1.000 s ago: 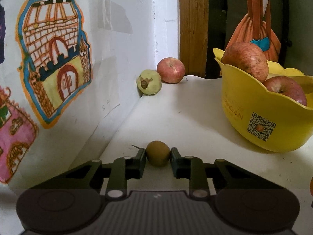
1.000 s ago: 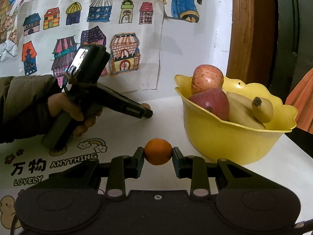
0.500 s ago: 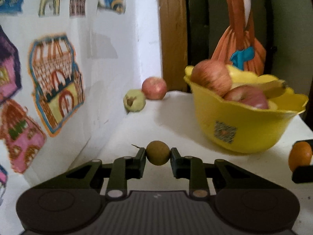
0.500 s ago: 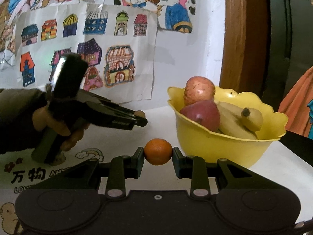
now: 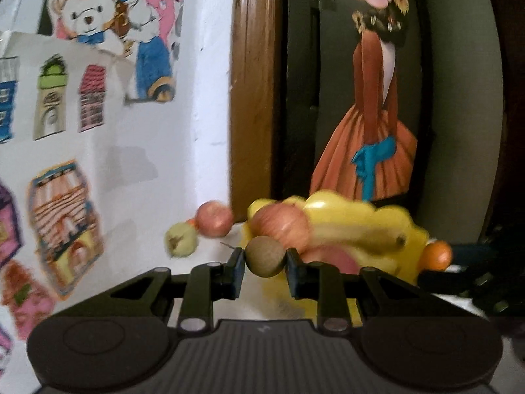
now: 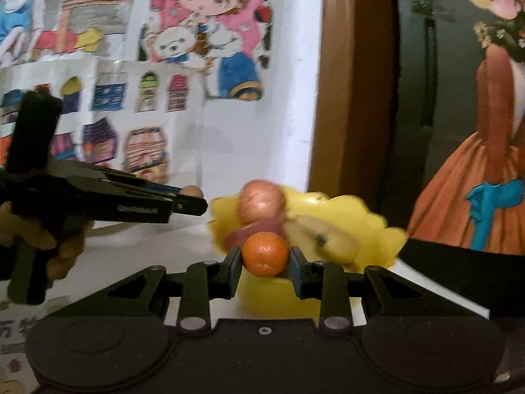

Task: Organize fruits
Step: 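Carry the brown fruit with the left tool and tomato with the right tool over the bowl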

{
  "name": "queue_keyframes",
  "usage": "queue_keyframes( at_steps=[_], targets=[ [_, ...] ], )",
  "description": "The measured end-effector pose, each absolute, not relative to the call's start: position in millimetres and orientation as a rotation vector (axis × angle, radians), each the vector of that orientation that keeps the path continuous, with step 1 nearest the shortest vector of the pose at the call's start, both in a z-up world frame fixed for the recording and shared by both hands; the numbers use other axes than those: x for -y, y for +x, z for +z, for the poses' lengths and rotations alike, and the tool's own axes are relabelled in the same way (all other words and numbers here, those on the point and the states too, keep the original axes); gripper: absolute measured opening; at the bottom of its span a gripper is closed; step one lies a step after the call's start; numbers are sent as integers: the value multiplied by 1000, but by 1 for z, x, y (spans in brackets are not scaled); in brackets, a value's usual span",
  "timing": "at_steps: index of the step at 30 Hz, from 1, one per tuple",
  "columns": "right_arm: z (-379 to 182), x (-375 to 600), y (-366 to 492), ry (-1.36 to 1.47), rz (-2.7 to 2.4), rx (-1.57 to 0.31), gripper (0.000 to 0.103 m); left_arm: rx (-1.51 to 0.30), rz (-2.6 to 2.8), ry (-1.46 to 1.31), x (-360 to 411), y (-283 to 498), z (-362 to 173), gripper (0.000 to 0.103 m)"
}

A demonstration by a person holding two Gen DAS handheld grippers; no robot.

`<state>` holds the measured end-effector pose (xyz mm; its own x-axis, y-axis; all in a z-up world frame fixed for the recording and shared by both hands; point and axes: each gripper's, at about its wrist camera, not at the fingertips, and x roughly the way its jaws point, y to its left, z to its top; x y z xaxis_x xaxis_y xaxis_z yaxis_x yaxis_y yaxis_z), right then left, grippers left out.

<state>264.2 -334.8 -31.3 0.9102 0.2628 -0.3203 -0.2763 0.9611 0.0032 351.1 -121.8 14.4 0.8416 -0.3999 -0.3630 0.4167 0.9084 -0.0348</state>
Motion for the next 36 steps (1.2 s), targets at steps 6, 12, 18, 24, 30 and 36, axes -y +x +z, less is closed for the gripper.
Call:
queue_keyframes(
  at_steps=[6,12,18,24,30,36],
  targets=[
    [-38,343,277,-49,235,-330,33,-346,-454,42,151,356,16,30],
    [-43,343,282,-80,211,-332,33,-348,-475,61,167,357,9,30],
    [-45,345,284,-74,208,-329,33,-351,-484,63,173,355,7,30],
    [-46,345,284,-71,208,-329,33,-356,-488,66,175,357,6,30],
    [-47,345,285,-66,207,-331,33,-364,-493,67,177,359,5,30],
    [-48,345,286,-61,207,-328,33,-368,-498,65,178,360,3,30]
  ],
)
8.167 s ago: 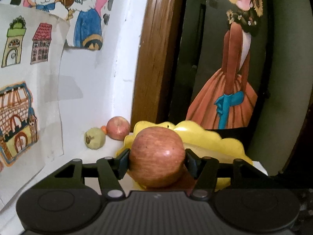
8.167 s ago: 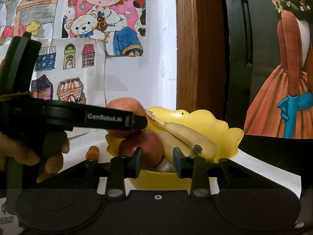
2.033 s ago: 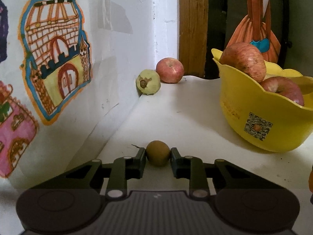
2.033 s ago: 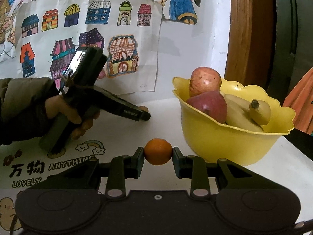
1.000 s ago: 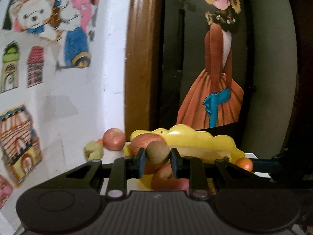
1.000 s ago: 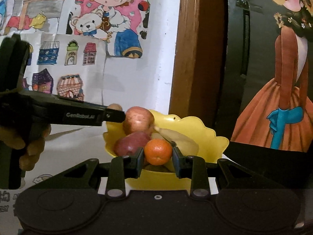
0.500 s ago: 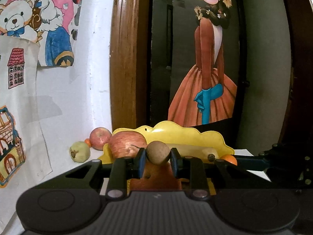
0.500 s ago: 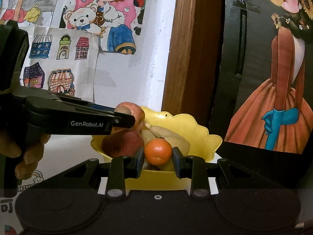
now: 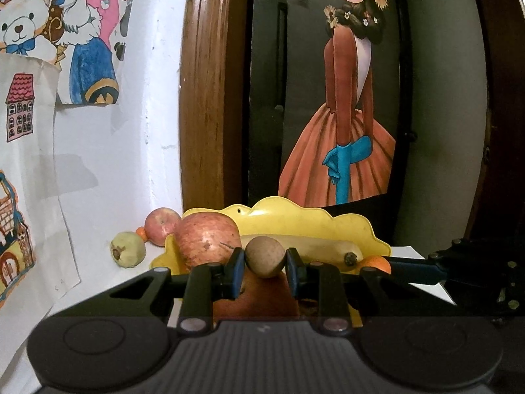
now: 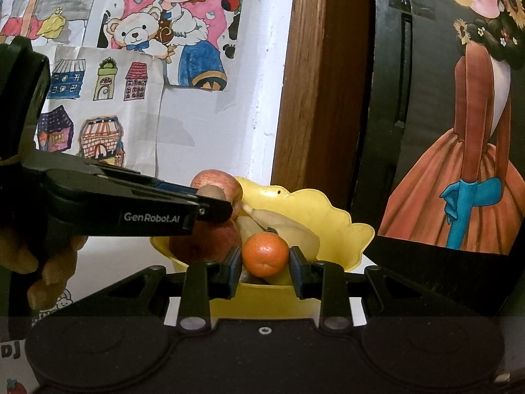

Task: Organize fruits
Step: 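Carry the brown fruit with the left tool and tomato with the right tool over the bowl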

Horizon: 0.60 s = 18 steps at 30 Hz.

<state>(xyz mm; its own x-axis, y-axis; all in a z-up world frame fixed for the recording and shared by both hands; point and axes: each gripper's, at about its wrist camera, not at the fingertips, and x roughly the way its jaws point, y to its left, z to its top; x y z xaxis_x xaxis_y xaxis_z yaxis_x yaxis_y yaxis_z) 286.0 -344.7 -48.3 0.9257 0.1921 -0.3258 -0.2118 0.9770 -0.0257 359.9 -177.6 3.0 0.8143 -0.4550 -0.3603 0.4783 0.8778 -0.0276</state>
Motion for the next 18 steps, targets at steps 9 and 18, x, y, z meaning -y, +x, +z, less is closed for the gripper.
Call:
queue_keyframes(
  at_steps=[9,18],
  targets=[
    [-50,345,287,-54,204,-325,33,-365,-499,68,177,360,3,30],
    [-50,345,288,-51,203,-322,34,-396,-495,51,176,364,-1,35]
  ],
)
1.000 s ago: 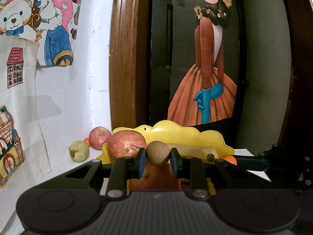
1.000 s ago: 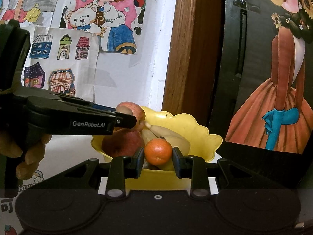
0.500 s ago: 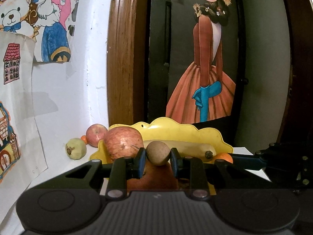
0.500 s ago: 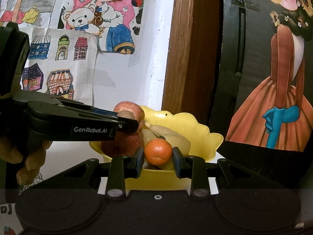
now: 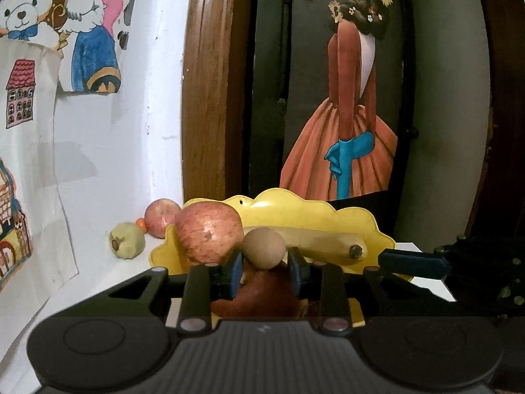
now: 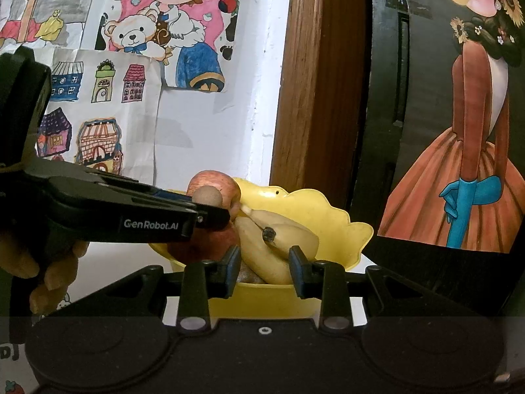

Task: Organize fruits
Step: 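Carry the brown fruit with the left tool and tomato with the right tool over the bowl, then open both tools to drop the fruits into the bowl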

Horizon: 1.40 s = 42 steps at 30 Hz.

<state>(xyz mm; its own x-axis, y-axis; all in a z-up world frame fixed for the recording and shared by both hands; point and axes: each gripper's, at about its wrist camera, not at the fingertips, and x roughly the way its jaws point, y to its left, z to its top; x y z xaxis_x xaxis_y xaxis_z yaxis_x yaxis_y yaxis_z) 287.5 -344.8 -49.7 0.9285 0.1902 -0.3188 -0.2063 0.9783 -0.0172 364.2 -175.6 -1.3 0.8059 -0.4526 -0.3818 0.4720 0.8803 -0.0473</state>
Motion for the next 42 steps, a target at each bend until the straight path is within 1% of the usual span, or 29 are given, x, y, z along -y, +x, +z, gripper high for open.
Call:
queue_keyframes(
  at_steps=[4,8,13,15,23,29,30,31,33,37,42],
  targets=[
    [-50,345,287,-49,204,-322,35,-401,-493,42,174,365,-1,36],
    [-50,345,286,-48,202,-318,40,-392,-483,44,172,364,0,38],
    [-51,346,285,-42,199,-314,43,-378,-468,17,169,362,4,52],
    [-51,346,285,-40,200,-312,45,-374,-465,15,168,362,5,53],
    [-51,346,284,-34,196,-306,52,-374,-467,16,170,360,5,61],
    [-52,345,283,-28,196,-299,61,-374,-462,-12,165,359,5,74],
    [-52,345,283,-27,196,-298,62,-373,-459,-17,164,358,6,79],
    [-52,345,283,-27,197,-297,62,-371,-453,-22,163,358,6,84],
    [-52,345,283,-25,197,-294,64,-368,-435,-36,160,357,9,87],
    [-52,345,282,-20,202,-291,66,-341,-424,-45,159,352,15,98],
    [-50,345,279,-22,201,-276,73,-308,-419,-20,162,345,21,101]
  ],
)
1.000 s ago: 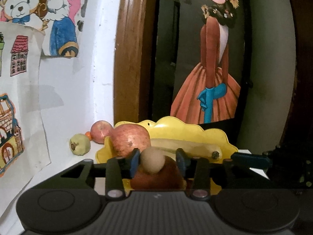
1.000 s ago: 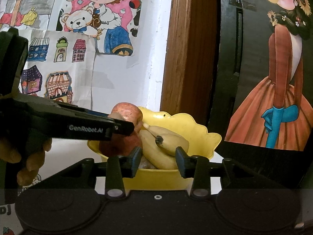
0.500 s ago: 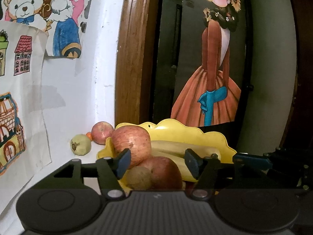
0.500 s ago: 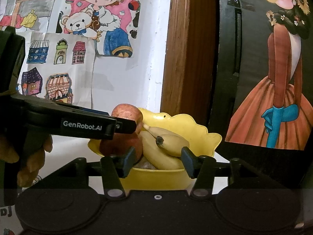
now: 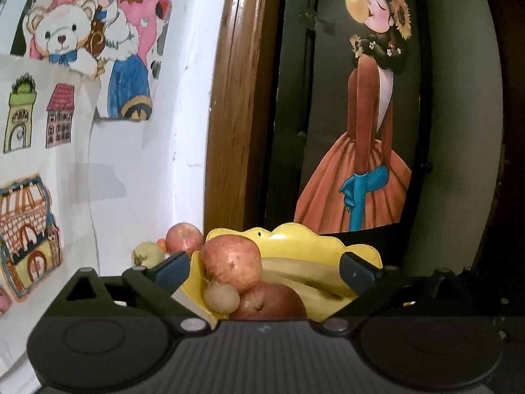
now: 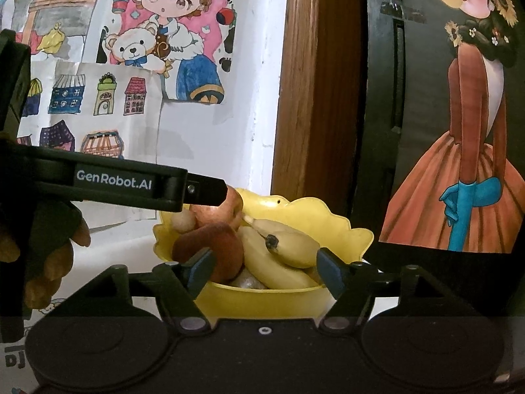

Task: Organize fruits
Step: 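Open both tools to drop the fruits into the bowl, then pull both tools back away from the bowl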

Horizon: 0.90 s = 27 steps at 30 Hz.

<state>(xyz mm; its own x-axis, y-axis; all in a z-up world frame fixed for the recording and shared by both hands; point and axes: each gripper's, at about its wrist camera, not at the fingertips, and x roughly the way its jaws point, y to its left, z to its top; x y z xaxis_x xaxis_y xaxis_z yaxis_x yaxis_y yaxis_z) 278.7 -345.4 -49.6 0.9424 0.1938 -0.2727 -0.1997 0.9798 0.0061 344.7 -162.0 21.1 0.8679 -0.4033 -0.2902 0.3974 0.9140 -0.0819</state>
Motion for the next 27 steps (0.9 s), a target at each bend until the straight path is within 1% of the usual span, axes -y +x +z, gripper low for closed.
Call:
queue_keyframes(
  at_steps=[3,10,12,27],
  targets=[
    [-48,345,278,-20,198,-271,77,-299,-412,-16,162,342,23,102],
    [-46,346,277,-16,194,-257,86,-290,-395,-19,159,340,26,102],
    [-46,346,276,-14,188,-251,93,-288,-392,-22,157,340,26,102],
    [-42,346,268,-2,165,-224,102,-289,-312,-35,144,333,27,103]
  ],
)
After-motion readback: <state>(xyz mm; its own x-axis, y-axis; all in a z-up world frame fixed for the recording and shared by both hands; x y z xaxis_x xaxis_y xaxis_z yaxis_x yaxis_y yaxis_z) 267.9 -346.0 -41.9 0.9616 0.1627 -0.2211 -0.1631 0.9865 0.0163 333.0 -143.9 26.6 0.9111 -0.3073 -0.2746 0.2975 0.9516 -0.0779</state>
